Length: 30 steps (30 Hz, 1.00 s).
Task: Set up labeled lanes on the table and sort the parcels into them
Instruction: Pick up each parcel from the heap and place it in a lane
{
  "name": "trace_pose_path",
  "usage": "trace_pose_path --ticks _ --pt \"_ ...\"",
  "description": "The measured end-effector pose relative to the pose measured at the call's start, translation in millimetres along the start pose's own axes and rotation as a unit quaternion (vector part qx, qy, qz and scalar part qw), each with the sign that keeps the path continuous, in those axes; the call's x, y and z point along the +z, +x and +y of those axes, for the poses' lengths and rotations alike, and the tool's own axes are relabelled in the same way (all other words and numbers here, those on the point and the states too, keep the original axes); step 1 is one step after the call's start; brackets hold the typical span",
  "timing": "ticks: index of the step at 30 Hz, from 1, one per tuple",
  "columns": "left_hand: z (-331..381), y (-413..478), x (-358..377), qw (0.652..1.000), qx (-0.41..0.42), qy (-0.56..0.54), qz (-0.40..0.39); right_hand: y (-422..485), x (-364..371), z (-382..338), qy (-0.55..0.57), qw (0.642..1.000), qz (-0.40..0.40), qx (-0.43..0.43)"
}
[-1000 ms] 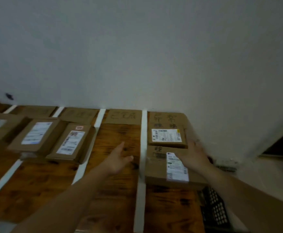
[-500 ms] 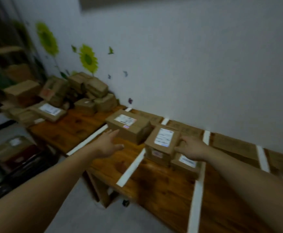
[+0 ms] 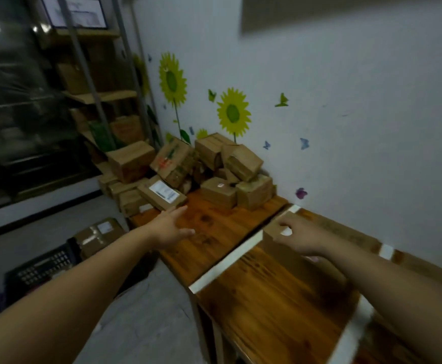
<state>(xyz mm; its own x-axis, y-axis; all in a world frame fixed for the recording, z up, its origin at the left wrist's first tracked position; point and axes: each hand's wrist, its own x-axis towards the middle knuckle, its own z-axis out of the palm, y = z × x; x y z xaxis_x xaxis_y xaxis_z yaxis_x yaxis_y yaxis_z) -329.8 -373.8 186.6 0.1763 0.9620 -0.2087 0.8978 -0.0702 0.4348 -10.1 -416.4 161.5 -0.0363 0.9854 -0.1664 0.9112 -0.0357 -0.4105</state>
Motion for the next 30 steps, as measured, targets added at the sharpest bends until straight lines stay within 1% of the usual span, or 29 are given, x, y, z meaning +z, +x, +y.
trace_pose_path --ticks 3,8,12,14,18,23,26,28,30 --pt "-30 53 -39 1.0 -0.021 -0.006 0.013 79 -2 -39 0.029 0.999 -0.012 -0.01" --pt "-81 124 -94 0.998 -0.05 -0.015 0.025 186 -4 -111 0.033 0.999 -0.018 -0.037" --pt "-119 181 -131 0.998 -0.037 -0.02 0.047 262 1 -166 0.024 0.998 -0.021 -0.045" --pt "-138 208 -146 0.998 -0.029 -0.014 0.046 295 7 -190 0.021 0.999 -0.014 -0.042" --pt "-192 272 -180 0.999 -0.005 -0.041 0.025 366 30 -237 0.032 0.999 -0.003 -0.002" --pt "-243 346 -233 0.995 0.014 -0.102 0.007 442 49 -283 0.13 0.989 0.008 0.062" --pt "-252 397 -258 0.988 0.025 -0.15 0.001 481 51 -296 0.19 0.976 0.016 0.101" --pt "-250 433 -264 0.988 0.042 -0.144 0.016 505 52 -297 0.227 0.966 0.011 0.126" --pt "-242 472 -264 0.988 0.055 -0.14 0.019 527 55 -295 0.269 0.951 0.024 0.15"
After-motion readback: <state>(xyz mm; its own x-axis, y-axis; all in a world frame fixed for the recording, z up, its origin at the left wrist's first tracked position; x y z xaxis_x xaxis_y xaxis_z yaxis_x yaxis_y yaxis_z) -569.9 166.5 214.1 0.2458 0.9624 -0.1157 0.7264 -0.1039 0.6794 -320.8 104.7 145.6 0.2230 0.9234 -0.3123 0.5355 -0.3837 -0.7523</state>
